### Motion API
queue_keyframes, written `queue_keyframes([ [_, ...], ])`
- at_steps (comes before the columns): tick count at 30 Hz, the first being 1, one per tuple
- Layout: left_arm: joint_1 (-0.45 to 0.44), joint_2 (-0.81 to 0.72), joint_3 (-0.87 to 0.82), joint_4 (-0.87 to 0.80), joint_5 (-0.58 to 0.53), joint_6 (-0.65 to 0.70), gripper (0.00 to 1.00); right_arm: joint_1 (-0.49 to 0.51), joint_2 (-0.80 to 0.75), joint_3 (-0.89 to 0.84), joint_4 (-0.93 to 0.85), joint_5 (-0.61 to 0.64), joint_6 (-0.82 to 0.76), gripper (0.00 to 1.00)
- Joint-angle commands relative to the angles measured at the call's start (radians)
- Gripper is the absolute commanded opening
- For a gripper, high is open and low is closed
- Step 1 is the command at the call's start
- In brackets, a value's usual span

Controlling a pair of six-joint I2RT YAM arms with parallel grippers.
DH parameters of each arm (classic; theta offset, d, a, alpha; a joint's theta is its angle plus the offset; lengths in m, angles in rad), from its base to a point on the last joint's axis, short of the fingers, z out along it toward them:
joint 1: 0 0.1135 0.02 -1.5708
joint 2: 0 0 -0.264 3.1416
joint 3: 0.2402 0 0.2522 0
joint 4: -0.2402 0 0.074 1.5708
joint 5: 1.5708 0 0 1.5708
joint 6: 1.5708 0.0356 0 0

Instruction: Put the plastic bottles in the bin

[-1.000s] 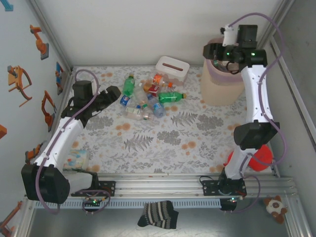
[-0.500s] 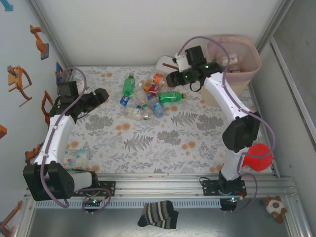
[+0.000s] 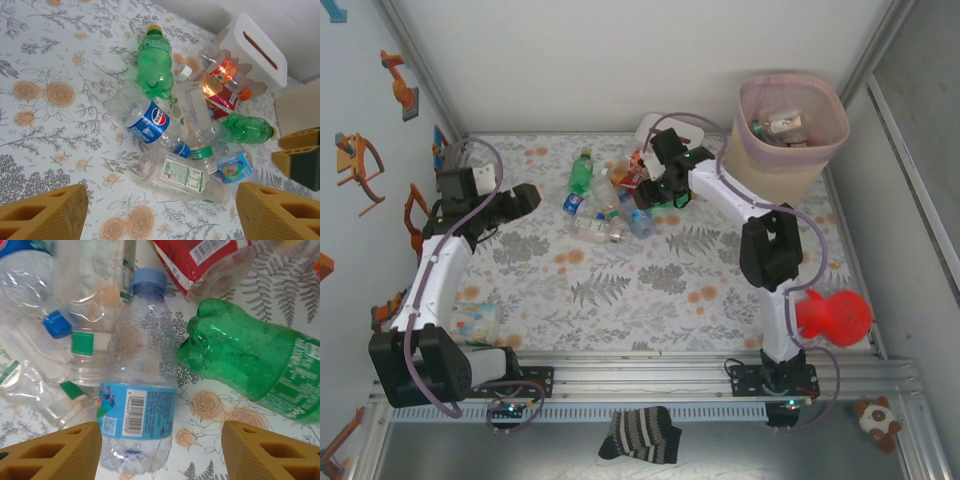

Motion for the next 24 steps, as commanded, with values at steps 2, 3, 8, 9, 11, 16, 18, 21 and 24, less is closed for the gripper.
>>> queue_keyframes([
  [2,0.008,-0.005,-0.020,0.059,0.031,0.005,0.78,0.020,0.042,0.053,-0.026,0.040,0.020,0.64],
  [3,0.008,-0.006,-0.022,0.061,0.032,0.005,0.78,0.023,0.052,0.058,-0.030,0.045,0.025,0.64],
  [8,0.013,-0.006,-0.019,0.062,0.037,-0.001,0.78,0.037,0.105,0.088,-0.033,0.029,0.045,0.66],
  [9,0.014,-0.005,-0.017,0.067,0.043,-0.003,0.78,0.041,0.116,0.098,-0.033,0.032,0.045,0.66],
  [11,0.019,-0.003,-0.017,0.071,0.052,-0.009,0.78,0.044,0.139,0.117,-0.038,0.034,0.050,0.67],
  [16,0.031,-0.002,-0.019,0.076,0.061,-0.021,0.78,0.049,0.191,0.157,-0.040,-0.001,0.074,0.71],
  [18,0.033,-0.005,-0.022,0.081,0.064,-0.021,0.78,0.052,0.202,0.158,-0.040,-0.007,0.077,0.72],
  [21,0.033,-0.012,-0.028,0.089,0.067,-0.023,0.78,0.053,0.215,0.151,-0.039,-0.010,0.083,0.73],
  [24,0.033,-0.010,-0.028,0.094,0.074,-0.027,0.78,0.053,0.228,0.146,-0.037,-0.015,0.086,0.73],
])
